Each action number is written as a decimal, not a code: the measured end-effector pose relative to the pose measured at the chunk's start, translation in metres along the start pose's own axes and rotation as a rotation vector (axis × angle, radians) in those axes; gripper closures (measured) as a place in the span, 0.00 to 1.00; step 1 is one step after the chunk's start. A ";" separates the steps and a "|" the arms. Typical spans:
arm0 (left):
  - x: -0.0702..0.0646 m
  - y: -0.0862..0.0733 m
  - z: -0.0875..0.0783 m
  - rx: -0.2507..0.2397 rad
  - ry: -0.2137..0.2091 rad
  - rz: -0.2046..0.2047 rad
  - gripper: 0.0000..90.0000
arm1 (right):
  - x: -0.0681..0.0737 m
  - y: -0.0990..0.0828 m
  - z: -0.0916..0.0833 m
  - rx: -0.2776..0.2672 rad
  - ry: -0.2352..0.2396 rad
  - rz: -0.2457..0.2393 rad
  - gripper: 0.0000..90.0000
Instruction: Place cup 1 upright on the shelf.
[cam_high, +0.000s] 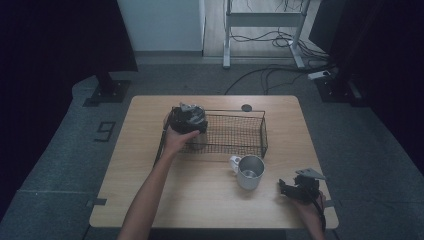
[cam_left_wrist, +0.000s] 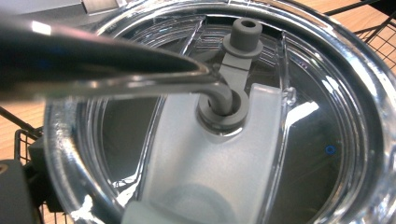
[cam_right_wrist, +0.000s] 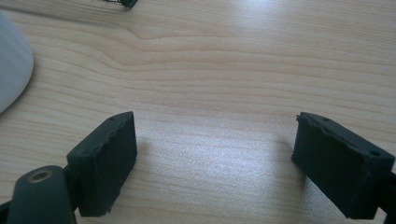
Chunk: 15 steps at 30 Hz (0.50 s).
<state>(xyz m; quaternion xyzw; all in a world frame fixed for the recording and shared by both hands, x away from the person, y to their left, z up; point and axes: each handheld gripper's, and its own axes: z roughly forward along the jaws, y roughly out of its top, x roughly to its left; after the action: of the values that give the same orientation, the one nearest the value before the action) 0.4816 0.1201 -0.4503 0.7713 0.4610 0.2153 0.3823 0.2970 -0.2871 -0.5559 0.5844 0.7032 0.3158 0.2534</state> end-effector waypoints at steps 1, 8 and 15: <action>0.000 0.000 0.000 -0.001 -0.001 0.002 0.04 | 0.000 0.000 0.000 0.000 0.000 0.000 0.15; -0.004 -0.001 -0.008 -0.031 0.003 -0.030 0.00 | 0.000 0.000 0.000 0.000 0.000 -0.001 0.15; 0.000 -0.004 -0.019 -0.052 -0.016 -0.026 0.00 | 0.000 0.000 0.000 0.000 0.000 -0.001 0.15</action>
<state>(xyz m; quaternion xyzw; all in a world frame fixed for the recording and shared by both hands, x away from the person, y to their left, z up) 0.4658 0.1288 -0.4418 0.7568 0.4621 0.2158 0.4087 0.2970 -0.2871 -0.5558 0.5841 0.7034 0.3159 0.2536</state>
